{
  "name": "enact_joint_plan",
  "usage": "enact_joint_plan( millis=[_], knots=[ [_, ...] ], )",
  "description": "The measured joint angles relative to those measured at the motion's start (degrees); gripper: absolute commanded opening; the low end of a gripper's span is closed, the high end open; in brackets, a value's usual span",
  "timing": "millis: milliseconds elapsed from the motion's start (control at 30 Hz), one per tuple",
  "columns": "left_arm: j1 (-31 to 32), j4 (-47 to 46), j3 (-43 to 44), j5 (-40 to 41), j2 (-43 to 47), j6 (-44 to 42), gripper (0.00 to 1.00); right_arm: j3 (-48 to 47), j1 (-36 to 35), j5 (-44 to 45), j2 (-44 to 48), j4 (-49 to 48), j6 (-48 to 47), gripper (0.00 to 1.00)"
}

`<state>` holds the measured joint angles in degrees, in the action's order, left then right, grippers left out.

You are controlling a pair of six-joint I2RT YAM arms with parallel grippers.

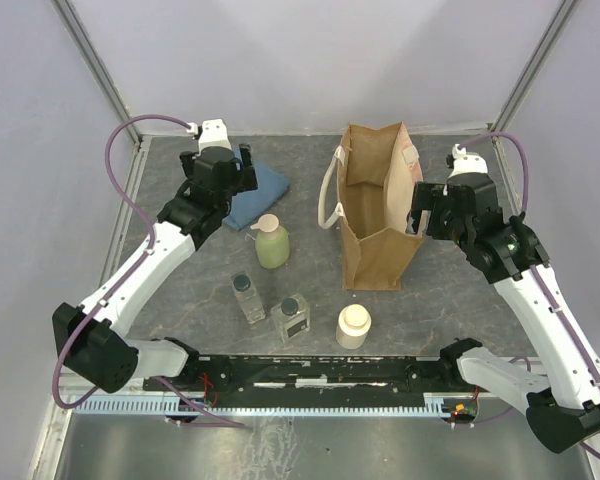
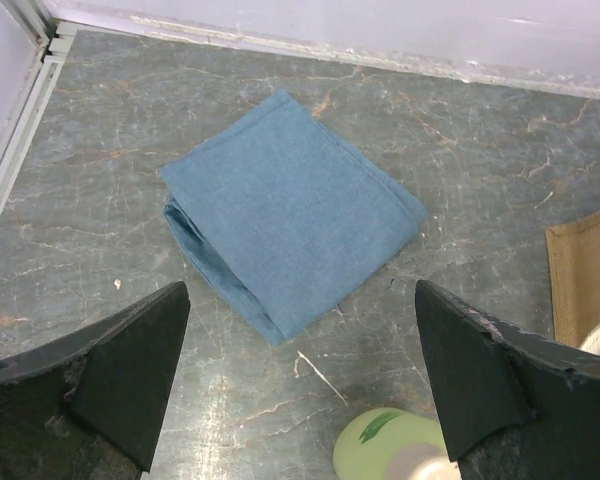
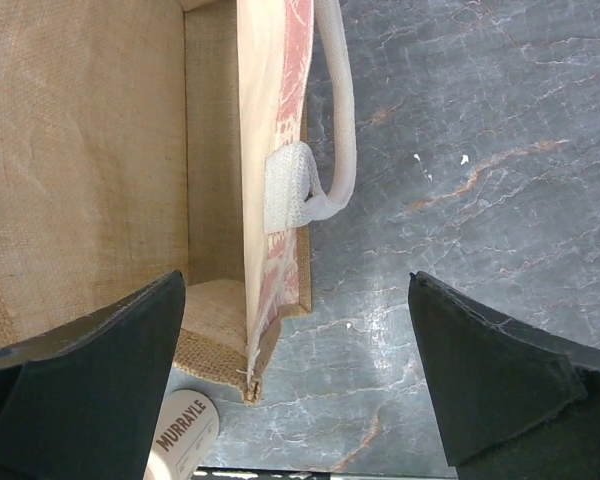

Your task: Place the personal care products into the canvas bag

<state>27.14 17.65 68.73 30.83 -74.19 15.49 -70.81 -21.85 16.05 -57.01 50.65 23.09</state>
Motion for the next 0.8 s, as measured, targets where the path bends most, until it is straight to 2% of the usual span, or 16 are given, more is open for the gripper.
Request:
enact_joint_plan(
  millis=[200, 367, 600, 800],
  knots=[
    [0.0, -1.8, 1.2, 0.6, -0.7, -0.1, 1.00, -1.5, 0.0, 0.1, -0.9, 0.9, -1.9, 1.00],
    [0.0, -5.9, -2.5, -1.4, 0.2, -1.3, 1.00, -1.7, 0.0, 3.6, -0.8, 0.3, -3.4, 1.00],
    [0.0, -2.2, 1.0, -7.4, -0.1, -4.6, 1.00, -2.9, 0.0, 6.9, 0.3, 0.5, -5.9, 1.00],
    [0.0, -1.4, 0.3, -4.9, 3.3, -7.1, 1.00, -8.9, 0.0, 4.2, -1.4, 3.7, -6.7, 1.00]
  ],
)
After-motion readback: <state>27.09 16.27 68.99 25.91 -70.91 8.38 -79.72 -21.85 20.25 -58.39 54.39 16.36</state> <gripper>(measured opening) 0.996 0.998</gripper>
